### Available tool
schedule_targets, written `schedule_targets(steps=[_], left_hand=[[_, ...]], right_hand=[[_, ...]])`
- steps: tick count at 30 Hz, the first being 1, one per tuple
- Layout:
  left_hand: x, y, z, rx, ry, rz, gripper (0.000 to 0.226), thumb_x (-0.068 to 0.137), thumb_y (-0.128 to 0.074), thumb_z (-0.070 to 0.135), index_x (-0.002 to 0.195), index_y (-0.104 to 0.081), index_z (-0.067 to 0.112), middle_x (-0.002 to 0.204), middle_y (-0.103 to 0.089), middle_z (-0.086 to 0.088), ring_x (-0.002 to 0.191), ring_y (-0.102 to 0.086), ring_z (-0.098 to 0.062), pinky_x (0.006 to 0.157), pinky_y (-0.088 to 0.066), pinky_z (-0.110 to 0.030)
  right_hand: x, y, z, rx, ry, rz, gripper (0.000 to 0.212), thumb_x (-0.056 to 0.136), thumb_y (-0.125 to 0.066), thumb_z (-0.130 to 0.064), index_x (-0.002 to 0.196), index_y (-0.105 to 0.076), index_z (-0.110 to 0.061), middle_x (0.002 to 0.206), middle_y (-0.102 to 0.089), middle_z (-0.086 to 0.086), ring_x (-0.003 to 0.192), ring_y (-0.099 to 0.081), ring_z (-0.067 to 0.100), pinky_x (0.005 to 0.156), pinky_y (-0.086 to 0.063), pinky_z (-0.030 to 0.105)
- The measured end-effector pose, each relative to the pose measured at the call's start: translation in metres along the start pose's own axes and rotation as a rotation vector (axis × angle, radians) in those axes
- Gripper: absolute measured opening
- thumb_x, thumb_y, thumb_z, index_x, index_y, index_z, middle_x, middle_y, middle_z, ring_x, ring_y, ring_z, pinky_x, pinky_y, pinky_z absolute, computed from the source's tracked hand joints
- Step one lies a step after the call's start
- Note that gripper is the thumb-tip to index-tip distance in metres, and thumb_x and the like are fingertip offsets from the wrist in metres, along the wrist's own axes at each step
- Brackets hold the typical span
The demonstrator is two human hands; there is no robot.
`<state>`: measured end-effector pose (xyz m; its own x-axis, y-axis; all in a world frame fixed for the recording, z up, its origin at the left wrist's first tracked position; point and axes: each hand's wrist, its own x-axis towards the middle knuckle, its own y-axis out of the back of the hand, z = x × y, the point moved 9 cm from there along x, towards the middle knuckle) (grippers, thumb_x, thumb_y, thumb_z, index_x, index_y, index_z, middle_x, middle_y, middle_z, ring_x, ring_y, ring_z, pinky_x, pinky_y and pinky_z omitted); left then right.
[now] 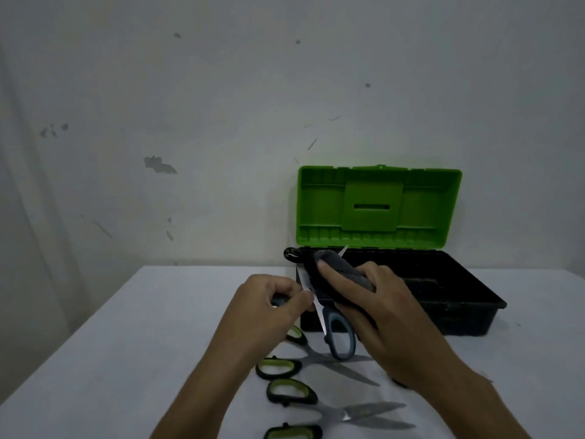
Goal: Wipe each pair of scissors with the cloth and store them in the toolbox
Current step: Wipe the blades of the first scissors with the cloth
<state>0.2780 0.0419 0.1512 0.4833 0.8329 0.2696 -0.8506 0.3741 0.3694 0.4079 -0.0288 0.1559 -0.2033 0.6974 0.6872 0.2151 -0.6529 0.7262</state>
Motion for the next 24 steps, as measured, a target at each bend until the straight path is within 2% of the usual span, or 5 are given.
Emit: schedule_targets(steps=[6, 11, 17, 20, 24], left_hand=[[0.008, 0.005, -0.009, 0.043, -0.005, -0.01, 0.026, 0.091, -0.063, 0.019, 0.067, -0.071, 0.012, 0.036, -0.044, 0.016, 0.03, -0.037, 0.001, 0.04, -0.027, -0.011], [0.01, 0.009, -0.013, 0.154, -0.04, -0.006, 0.025, 0.09, -0.065, 0.024, 0.073, -0.076, 0.01, 0.045, -0.056, 0.016, 0.034, -0.043, 0.004, 0.043, -0.029, -0.007], [0.008, 0.003, -0.015, 0.184, 0.002, -0.026, 0.029, 0.092, -0.062, 0.03, 0.072, -0.074, 0.012, 0.052, -0.049, 0.001, 0.032, -0.033, -0.004, 0.044, -0.03, -0.019], [0.004, 0.004, -0.005, 0.161, -0.03, -0.017, 0.029, 0.091, -0.063, 0.029, 0.068, -0.074, 0.015, 0.049, -0.048, 0.003, 0.032, -0.033, -0.002, 0.04, -0.028, -0.013], [0.0, 0.008, 0.005, 0.137, -0.062, -0.015, 0.028, 0.09, -0.065, 0.029, 0.065, -0.073, 0.019, 0.053, -0.047, -0.005, 0.035, -0.03, -0.005, 0.039, -0.027, -0.015]], right_hand=[[0.001, -0.019, -0.002, 0.212, -0.016, -0.098, 0.049, 0.101, -0.027, -0.052, 0.149, -0.019, -0.053, 0.096, -0.035, -0.012, 0.07, -0.045, 0.009, 0.061, -0.041, 0.027], [0.004, -0.013, 0.028, 0.244, -0.134, -0.016, 0.049, 0.101, -0.04, -0.032, 0.147, -0.033, -0.046, 0.094, -0.048, -0.011, 0.073, -0.052, 0.007, 0.06, -0.045, 0.027], [0.002, 0.026, 0.042, 0.393, -0.194, 0.084, 0.047, 0.095, -0.051, -0.027, 0.142, -0.042, -0.031, 0.104, -0.064, -0.018, 0.08, -0.063, -0.002, 0.065, -0.043, 0.007], [0.004, 0.017, 0.015, 0.365, -0.057, -0.037, 0.048, 0.096, -0.056, -0.026, 0.141, -0.045, -0.037, 0.122, -0.06, -0.018, 0.109, -0.059, 0.002, 0.086, -0.05, 0.021], [0.003, 0.014, 0.022, 0.202, -0.046, 0.0, 0.05, 0.095, -0.053, -0.028, 0.141, -0.043, -0.043, 0.099, -0.058, -0.01, 0.084, -0.058, 0.007, 0.066, -0.051, 0.032]])
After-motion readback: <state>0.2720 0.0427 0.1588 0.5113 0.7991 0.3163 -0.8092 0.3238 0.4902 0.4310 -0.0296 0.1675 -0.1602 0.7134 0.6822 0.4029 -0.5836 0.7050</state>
